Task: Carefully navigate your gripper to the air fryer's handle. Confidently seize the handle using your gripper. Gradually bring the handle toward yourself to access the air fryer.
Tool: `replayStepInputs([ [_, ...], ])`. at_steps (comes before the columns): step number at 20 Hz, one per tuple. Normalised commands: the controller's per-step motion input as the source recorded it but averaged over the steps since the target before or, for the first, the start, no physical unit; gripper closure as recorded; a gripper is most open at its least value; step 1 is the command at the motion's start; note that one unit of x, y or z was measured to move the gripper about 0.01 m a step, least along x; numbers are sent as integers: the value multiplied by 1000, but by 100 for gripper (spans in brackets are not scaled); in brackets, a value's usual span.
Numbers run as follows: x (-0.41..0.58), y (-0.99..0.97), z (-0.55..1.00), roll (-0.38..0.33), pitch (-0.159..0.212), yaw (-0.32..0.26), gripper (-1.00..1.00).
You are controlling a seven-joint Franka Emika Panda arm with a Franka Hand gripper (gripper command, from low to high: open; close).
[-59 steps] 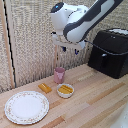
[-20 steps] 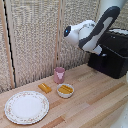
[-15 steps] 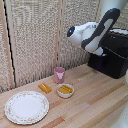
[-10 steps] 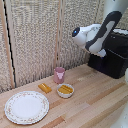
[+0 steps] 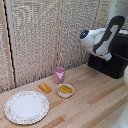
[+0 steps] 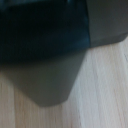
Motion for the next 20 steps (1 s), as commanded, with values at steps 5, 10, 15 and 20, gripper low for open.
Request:
replayStepInputs([
  [5,113,-337,-30,3,0,165,100],
  [10,28,0,0,0,0,1,100],
  [15,18,0,0,0,6,0,100],
  [20,0,10,-5,13,47,0,100],
])
